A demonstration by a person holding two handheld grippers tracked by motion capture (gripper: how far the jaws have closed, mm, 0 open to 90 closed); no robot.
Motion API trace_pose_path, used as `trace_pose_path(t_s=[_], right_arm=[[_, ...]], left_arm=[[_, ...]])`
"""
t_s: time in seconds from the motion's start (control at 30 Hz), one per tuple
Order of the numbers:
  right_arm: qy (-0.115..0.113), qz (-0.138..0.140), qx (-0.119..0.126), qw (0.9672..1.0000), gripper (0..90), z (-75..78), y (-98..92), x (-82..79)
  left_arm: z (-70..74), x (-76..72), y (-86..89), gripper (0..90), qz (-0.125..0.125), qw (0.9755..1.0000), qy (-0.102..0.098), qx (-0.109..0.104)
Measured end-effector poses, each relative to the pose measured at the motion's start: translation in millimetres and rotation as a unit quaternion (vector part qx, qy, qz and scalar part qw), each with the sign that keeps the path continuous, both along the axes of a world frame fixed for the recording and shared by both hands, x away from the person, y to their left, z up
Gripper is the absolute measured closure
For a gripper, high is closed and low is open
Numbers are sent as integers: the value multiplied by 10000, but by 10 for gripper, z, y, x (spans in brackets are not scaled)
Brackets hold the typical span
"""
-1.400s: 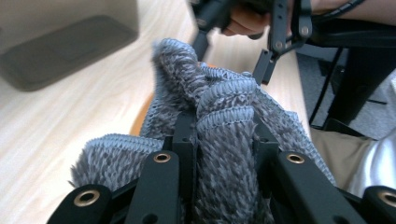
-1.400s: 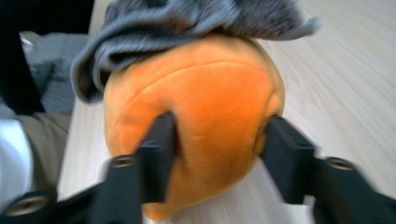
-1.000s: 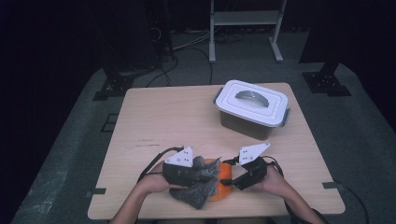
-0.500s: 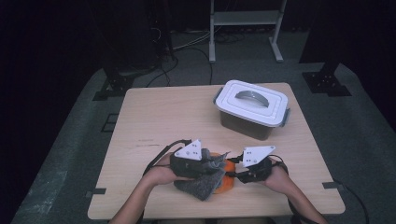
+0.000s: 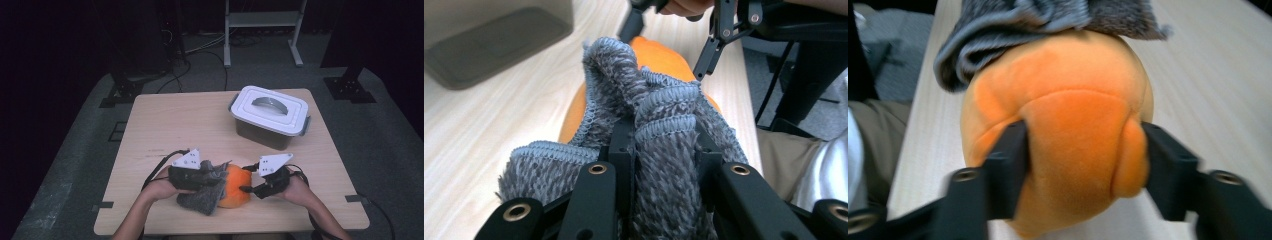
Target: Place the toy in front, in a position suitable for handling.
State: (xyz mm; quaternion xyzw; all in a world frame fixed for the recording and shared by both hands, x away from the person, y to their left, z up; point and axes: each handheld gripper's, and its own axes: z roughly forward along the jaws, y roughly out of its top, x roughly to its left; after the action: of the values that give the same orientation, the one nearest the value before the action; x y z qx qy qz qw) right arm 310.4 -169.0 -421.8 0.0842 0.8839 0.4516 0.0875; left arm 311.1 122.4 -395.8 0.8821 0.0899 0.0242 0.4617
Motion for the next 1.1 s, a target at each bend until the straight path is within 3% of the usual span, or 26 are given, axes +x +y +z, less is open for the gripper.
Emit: trace_pose_path(t_s=[0.03,0.13,0.27,0.3,0.33,0.43,0.47,0.5,0.7,0.8,0.83,0.87,0.9,0.93,0.97,1.0,1.07,1.1], right_arm=[[304,13,125,9995,286,-1,-23,18],[587,24,327,9977,258,10,-29,21],[771,73,433,9961,259,10,1,35],[743,44,361,9966,318,-10,23,24],[743,44,361,9966,318,-10,23,24],[568,6,298,9979,426,-14,21,-8],[247,83,228,9994,506,7,16,-46],[247,83,228,9994,506,7,16,-46],[-506,302,-35,9983,552,141,14,-100],[-522,290,-34,9982,525,136,-6,-92],[-263,260,60,9993,411,101,-18,-65],[-263,260,60,9993,411,101,-18,-65],[178,188,181,9995,308,79,-29,-30],[178,188,181,9995,308,79,-29,-30],[602,119,379,9974,253,85,-42,5],[602,119,379,9974,253,85,-42,5],[877,59,409,9953,216,72,-15,35],[877,59,409,9953,216,72,-15,35]], left_arm=[[-17,-22,7,703,-56,10000,24,-13],[-26,-75,-3,703,-161,9999,39,-15],[-7,-120,-14,702,-229,9997,19,30],[20,-123,-3,701,-202,9998,-25,17],[20,-123,-3,700,-202,9998,-25,17],[76,-79,28,699,-138,9998,-56,-126],[99,-63,30,699,-113,9998,-65,-179],[120,-49,24,699,-99,9997,-96,-192],[242,35,-63,688,-49,9994,-285,-187],[186,55,-97,689,-27,9998,-215,-43],[140,53,-113,691,-60,9999,-128,-29],[96,42,-127,691,-95,9999,-68,-41],[64,26,-136,694,-125,9999,-5,-80],[42,8,-143,694,-180,9997,41,-135],[33,-41,-160,695,-287,9995,50,-129],[33,-41,-160,695,-287,9995,50,-129],[56,-84,-179,694,-351,9994,5,-66],[71,-97,-182,694,-423,9991,29,-59]])
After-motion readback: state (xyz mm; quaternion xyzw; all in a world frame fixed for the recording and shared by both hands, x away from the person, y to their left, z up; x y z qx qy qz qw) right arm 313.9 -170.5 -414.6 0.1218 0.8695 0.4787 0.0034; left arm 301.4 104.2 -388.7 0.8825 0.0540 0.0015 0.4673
